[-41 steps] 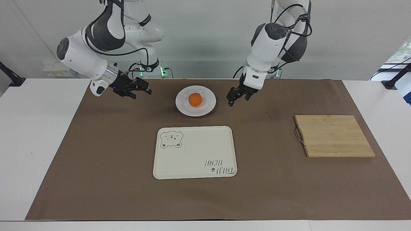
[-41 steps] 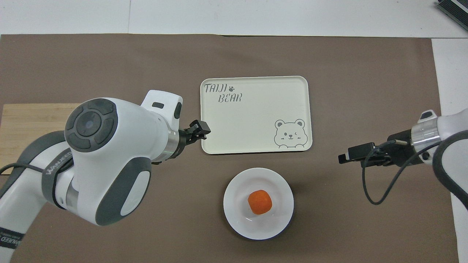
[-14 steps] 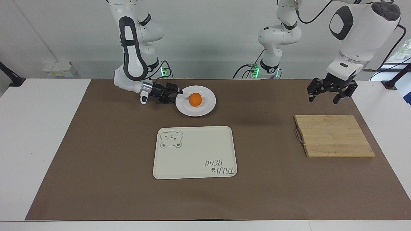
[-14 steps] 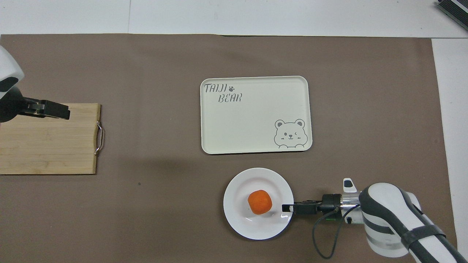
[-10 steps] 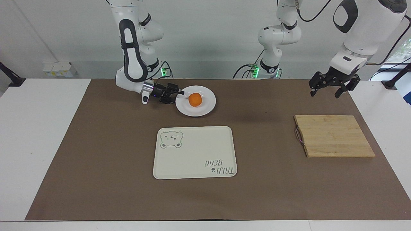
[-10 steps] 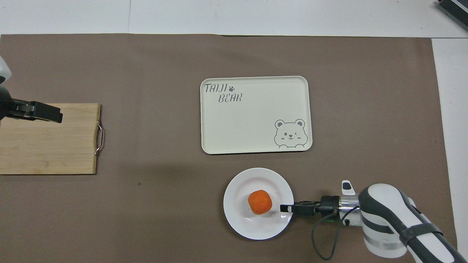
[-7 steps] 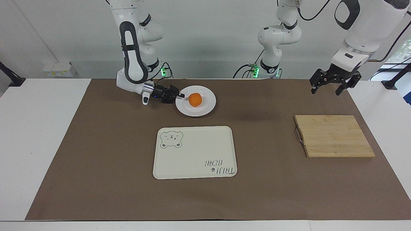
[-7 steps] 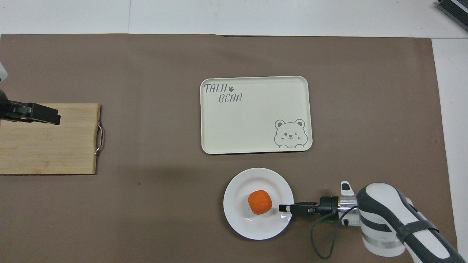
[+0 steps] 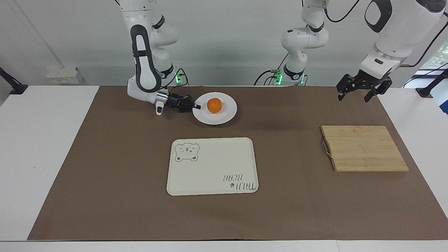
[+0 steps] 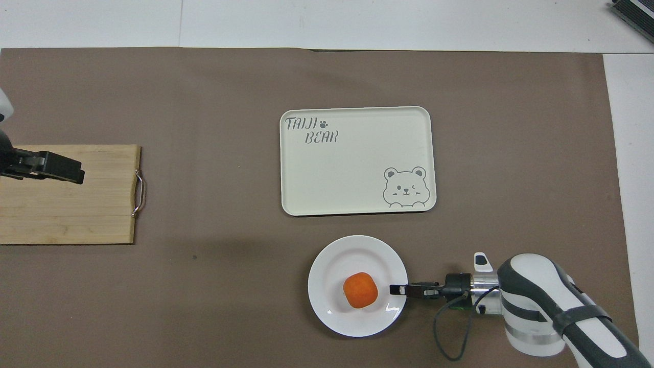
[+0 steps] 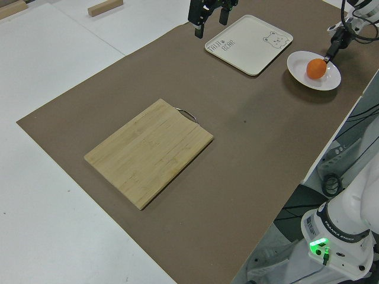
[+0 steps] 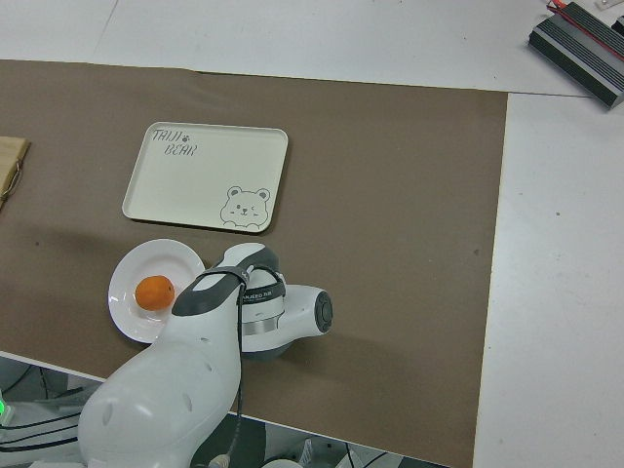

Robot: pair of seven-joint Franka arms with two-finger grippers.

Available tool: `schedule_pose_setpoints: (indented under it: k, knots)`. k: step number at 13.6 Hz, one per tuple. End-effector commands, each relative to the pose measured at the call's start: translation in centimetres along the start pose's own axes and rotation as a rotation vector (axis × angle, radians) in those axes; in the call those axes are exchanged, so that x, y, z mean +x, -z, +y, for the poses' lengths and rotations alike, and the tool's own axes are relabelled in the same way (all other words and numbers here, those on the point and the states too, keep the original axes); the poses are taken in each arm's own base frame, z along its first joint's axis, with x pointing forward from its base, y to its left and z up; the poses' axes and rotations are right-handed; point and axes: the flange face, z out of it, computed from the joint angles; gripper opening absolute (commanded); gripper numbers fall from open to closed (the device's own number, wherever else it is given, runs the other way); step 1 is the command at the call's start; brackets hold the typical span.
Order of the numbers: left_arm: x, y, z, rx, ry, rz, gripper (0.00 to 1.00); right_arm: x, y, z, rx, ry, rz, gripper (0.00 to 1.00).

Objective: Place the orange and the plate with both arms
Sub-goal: 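Grip the white plate rim with the right gripper, then slide the plate with the right gripper onto the bear tray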

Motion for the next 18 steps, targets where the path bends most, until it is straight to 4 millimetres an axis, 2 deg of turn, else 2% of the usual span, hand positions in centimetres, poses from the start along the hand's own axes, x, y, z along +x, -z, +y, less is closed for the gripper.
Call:
schedule_pose_setpoints:
  k: [1,4,7,14,18]
  knots:
    - [0.6,1.0,-0.1,0.003,-0.004,-0.021,1.0,1.5,0.7,-1.1,0.059,0.009,0.031,0.0]
    - [0.6,1.1,-0.2,0.006,0.0,0.005,1.0,3.1,1.3,-2.2,0.058,-0.018,0.041,0.0]
    - [0.6,1.1,-0.3,0.006,0.002,0.002,1.0,6.1,1.8,-3.2,0.051,-0.044,0.057,0.0]
    - [0.6,1.1,-0.3,0.006,0.002,0.002,1.0,17.5,3.7,-5.4,-0.038,-0.124,0.075,0.0]
    - [0.6,1.1,-0.3,0.006,0.002,0.002,1.0,22.5,3.8,-7.5,-0.071,-0.123,0.138,0.0]
